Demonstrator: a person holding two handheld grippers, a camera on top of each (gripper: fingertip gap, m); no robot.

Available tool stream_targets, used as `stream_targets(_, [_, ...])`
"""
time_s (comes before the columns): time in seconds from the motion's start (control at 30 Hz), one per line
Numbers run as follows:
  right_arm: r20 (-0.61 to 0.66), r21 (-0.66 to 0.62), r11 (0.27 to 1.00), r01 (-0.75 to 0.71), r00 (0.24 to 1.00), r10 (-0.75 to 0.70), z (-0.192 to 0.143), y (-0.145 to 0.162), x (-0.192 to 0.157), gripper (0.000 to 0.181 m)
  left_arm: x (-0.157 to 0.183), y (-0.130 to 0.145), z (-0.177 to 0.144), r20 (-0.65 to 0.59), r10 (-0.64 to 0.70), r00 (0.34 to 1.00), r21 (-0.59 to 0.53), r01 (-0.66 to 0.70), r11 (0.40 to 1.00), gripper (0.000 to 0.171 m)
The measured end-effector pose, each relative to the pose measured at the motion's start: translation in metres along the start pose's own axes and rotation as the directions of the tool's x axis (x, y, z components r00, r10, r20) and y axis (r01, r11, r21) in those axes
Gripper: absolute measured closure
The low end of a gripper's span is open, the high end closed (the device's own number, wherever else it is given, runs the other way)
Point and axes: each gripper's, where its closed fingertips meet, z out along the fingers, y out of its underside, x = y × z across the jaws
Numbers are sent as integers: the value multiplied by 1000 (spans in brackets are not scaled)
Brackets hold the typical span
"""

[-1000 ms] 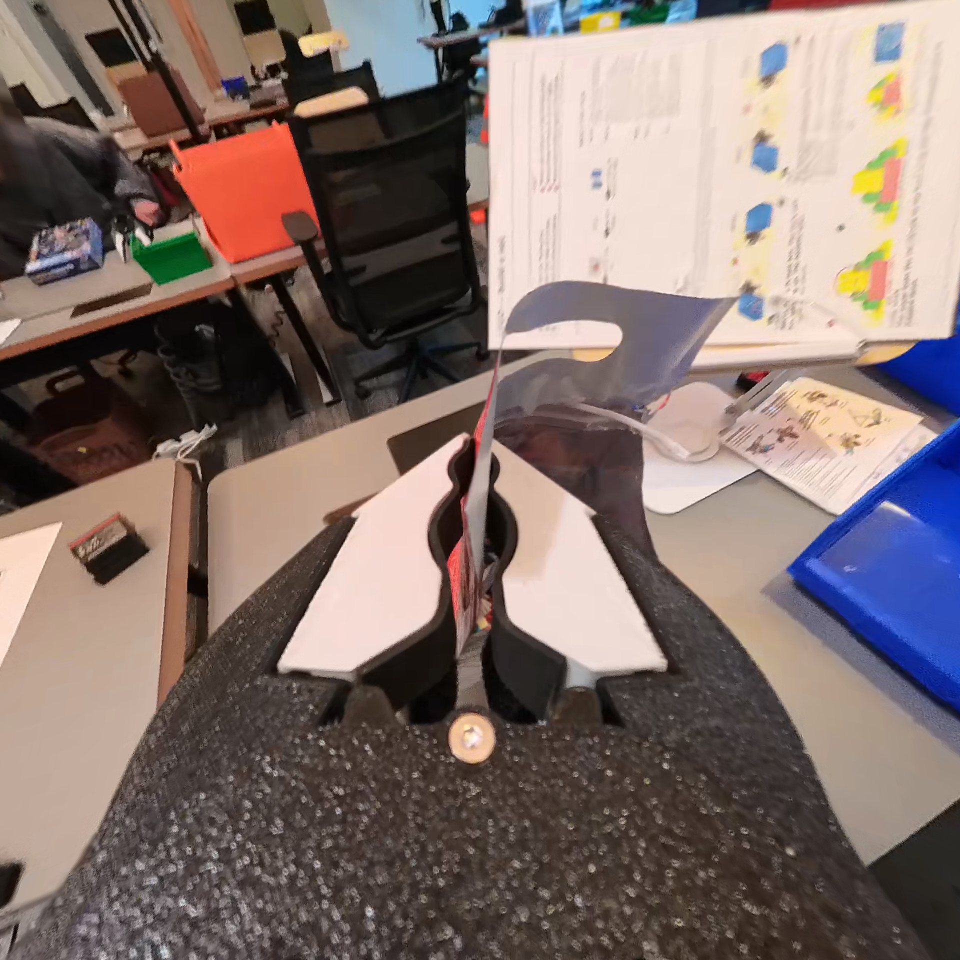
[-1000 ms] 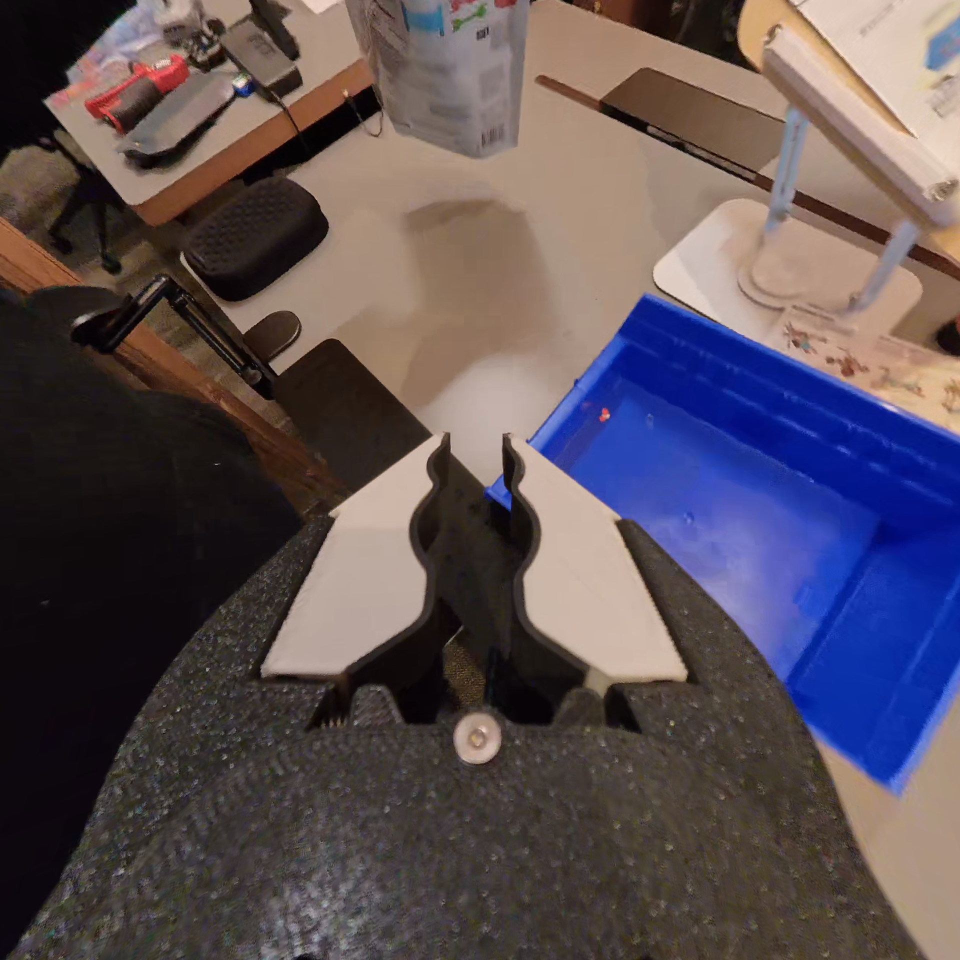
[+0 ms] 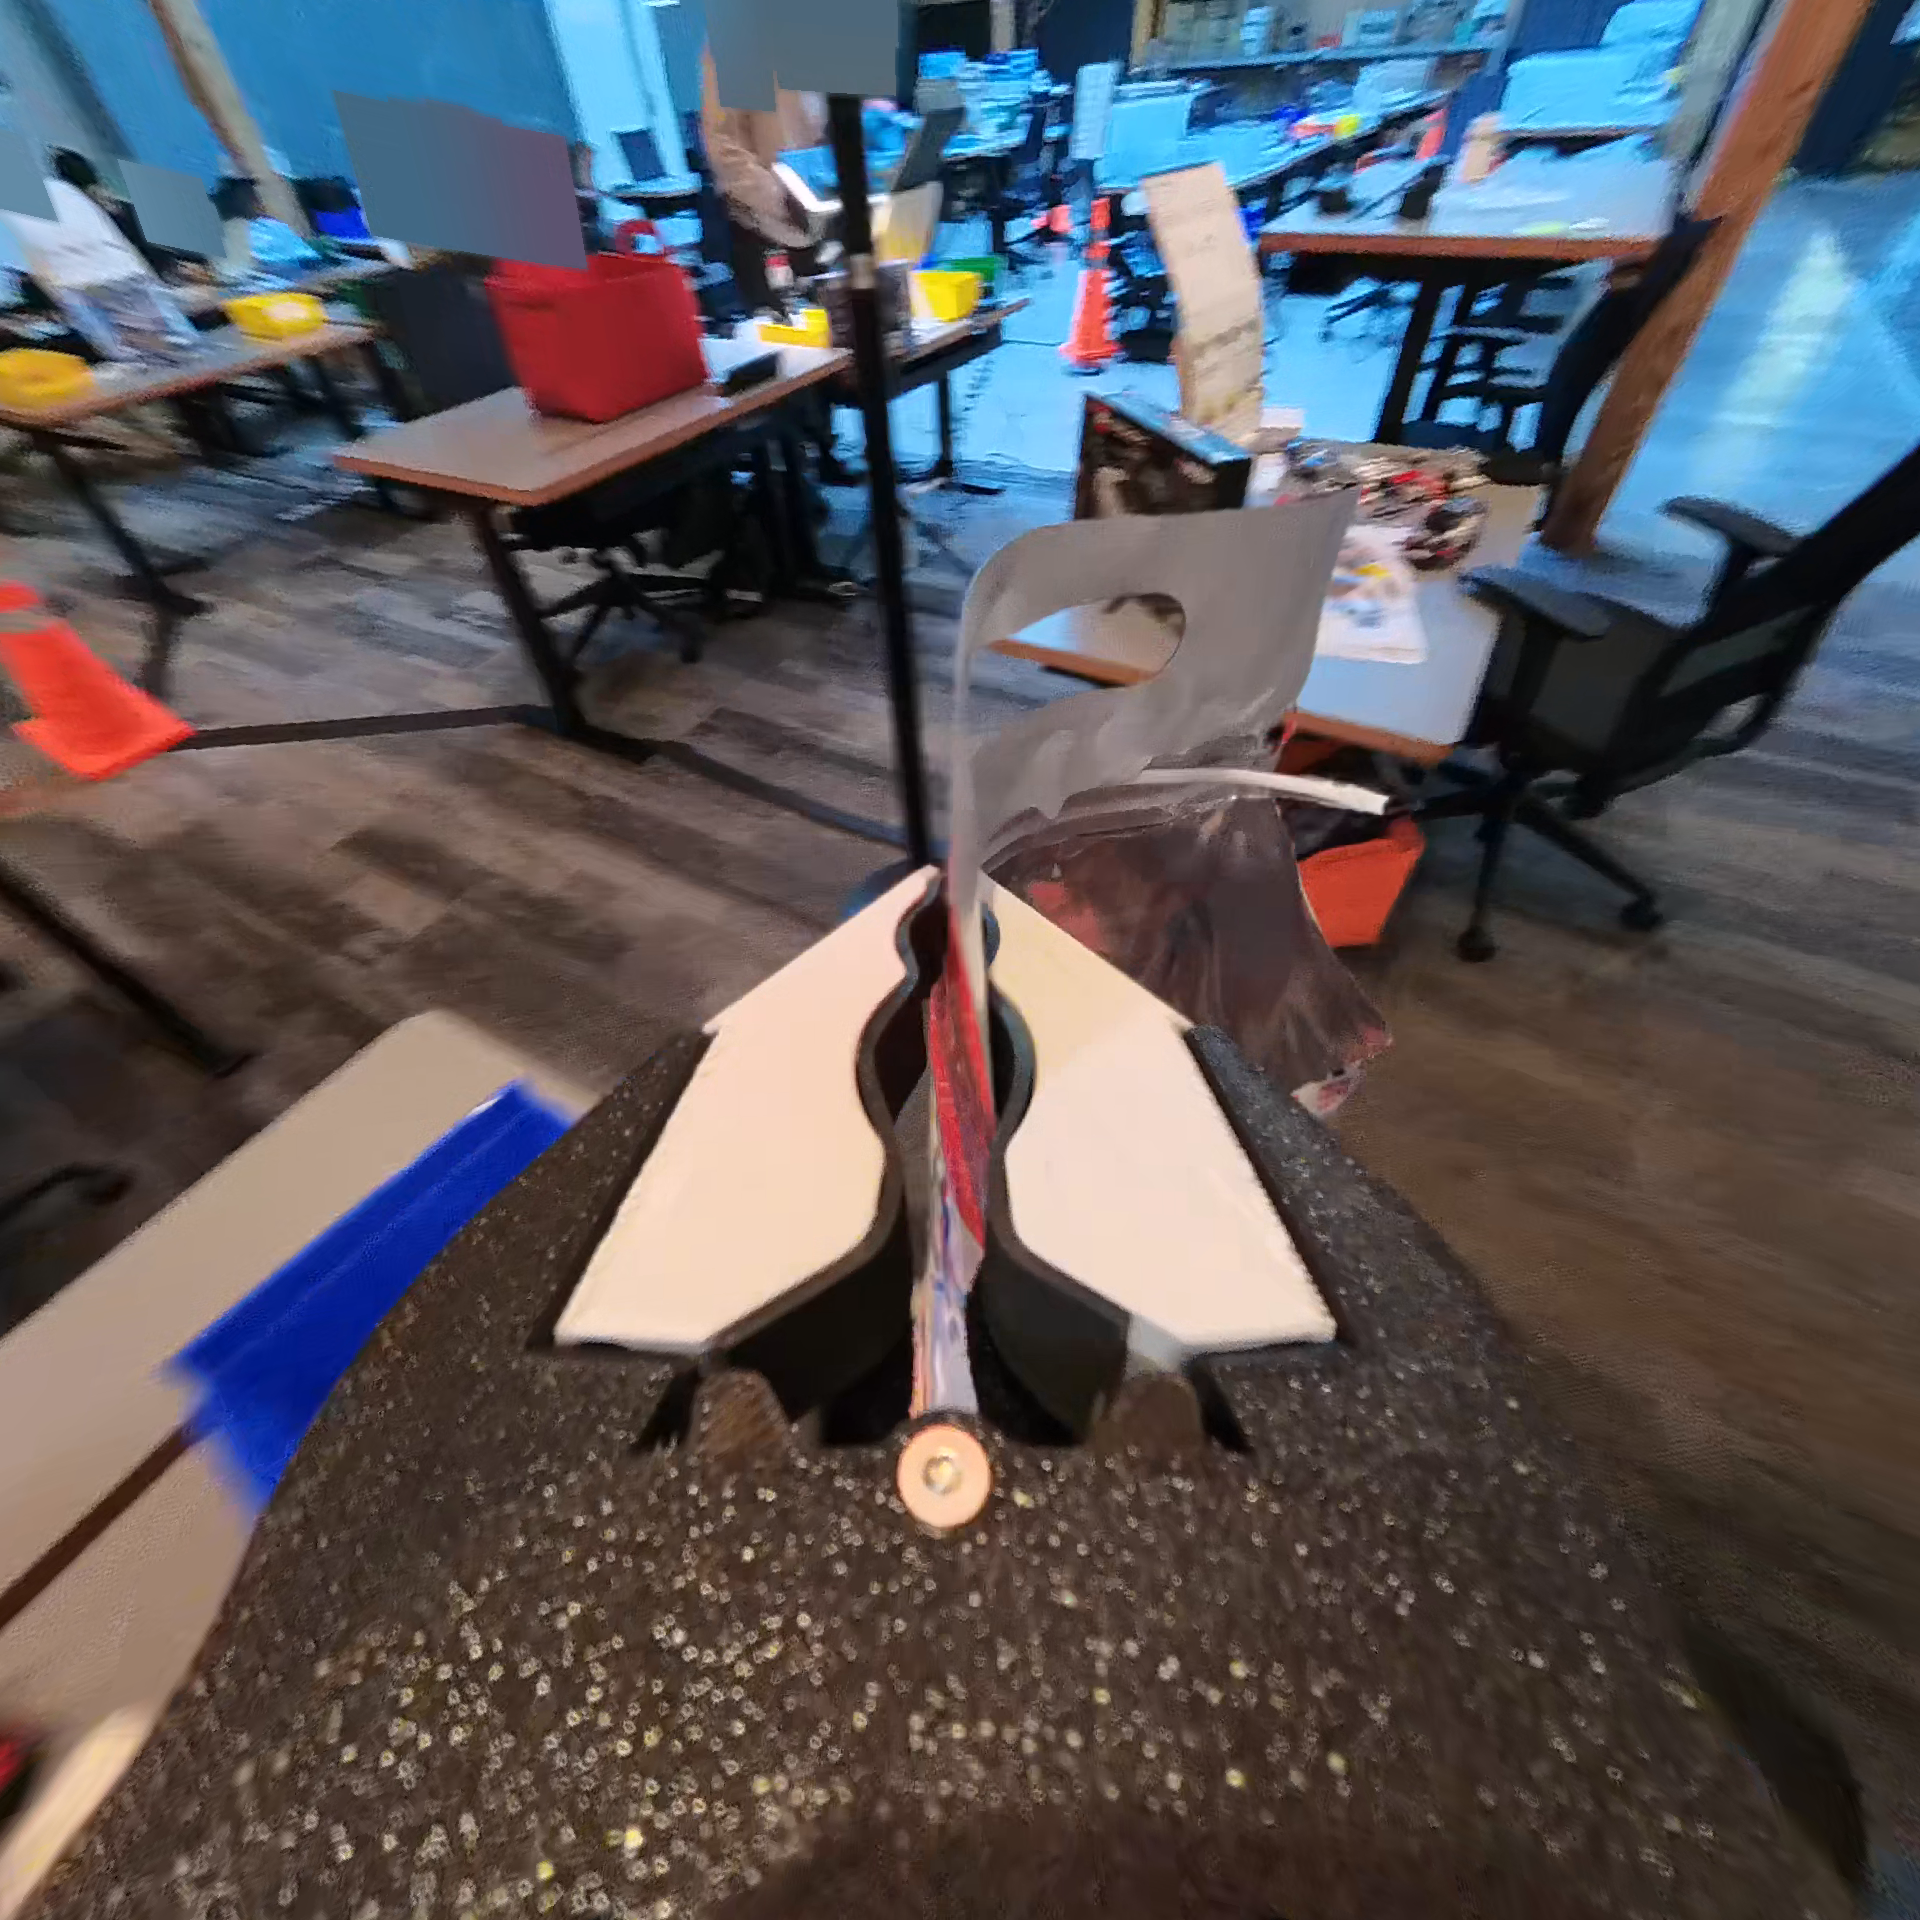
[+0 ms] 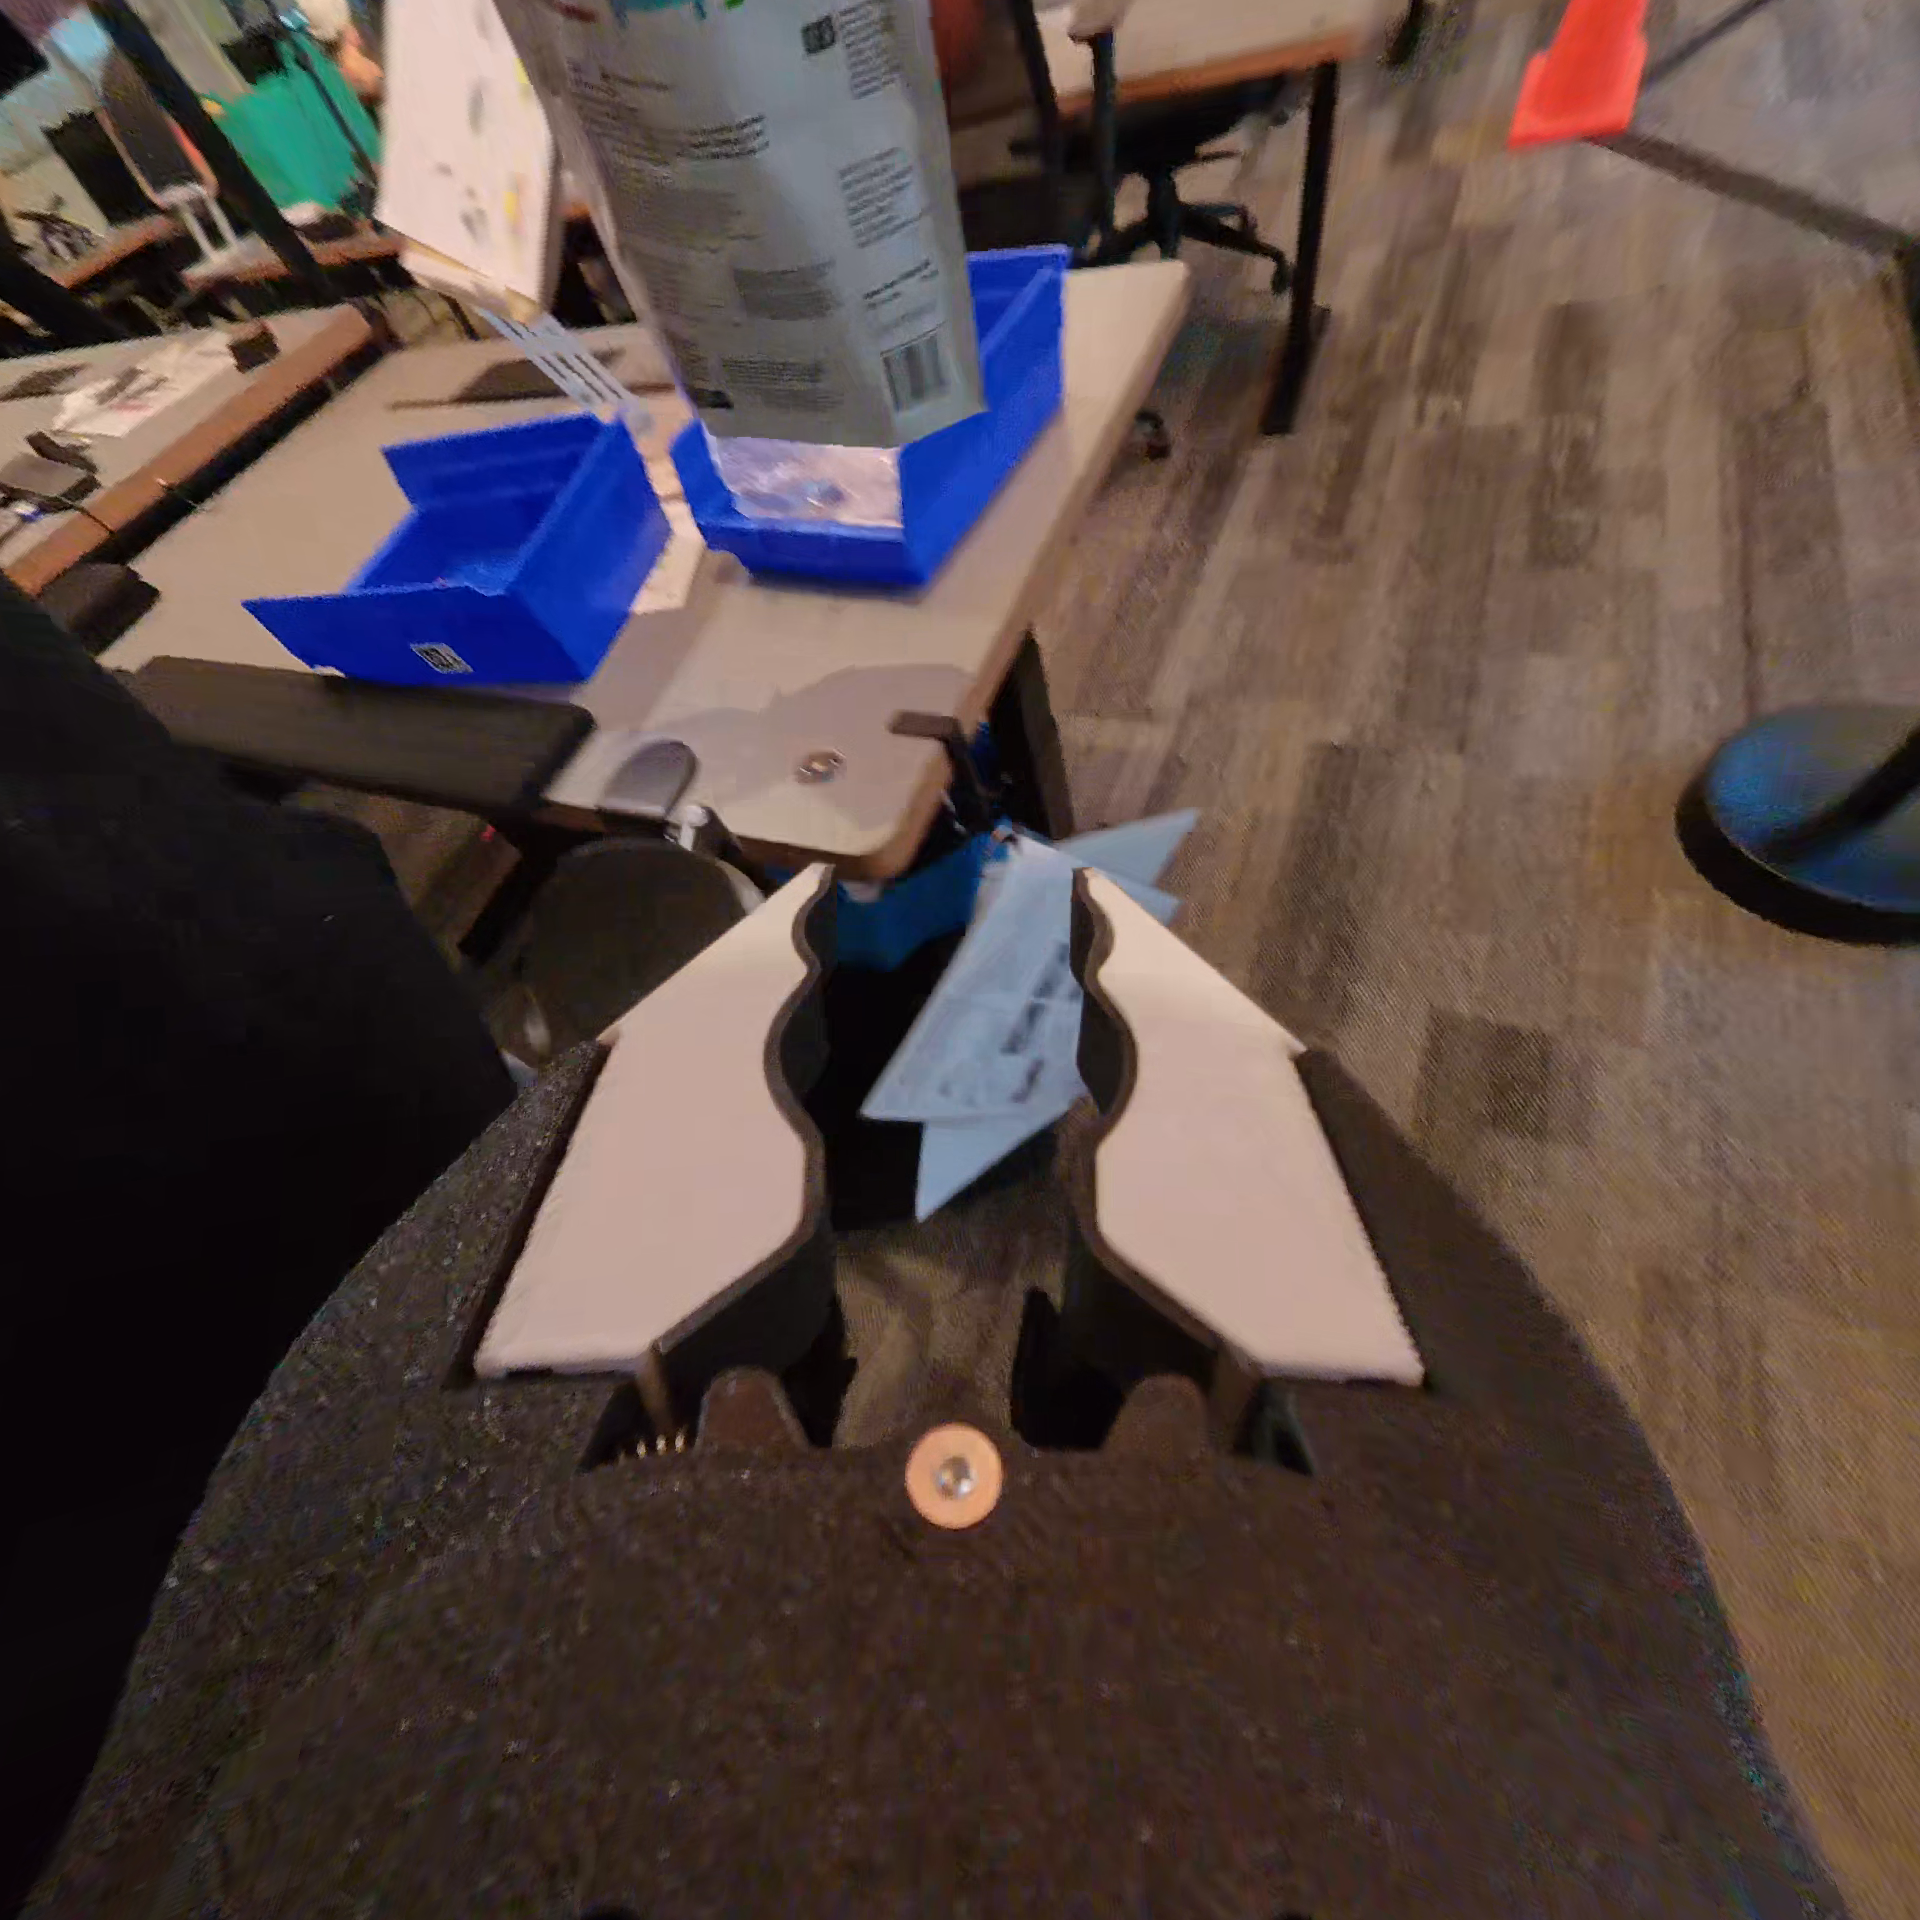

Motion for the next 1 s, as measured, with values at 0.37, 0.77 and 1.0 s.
stream_targets(0.37, [-14,-155,986,66,998,-69,-13,-34,118,134,107,14,226,-218,-127,968,150,162,975,171])
stream_targets(0.77, [199,-374,926,39,979,40,90,-61,269,131,18,113,340,29,-203,979,-61,204,977,171])
stream_targets(1.0, [333,-349,914,207,939,-86,206,-166,390,131,-56,73,393,109,-334,936,-5,336,942,171])
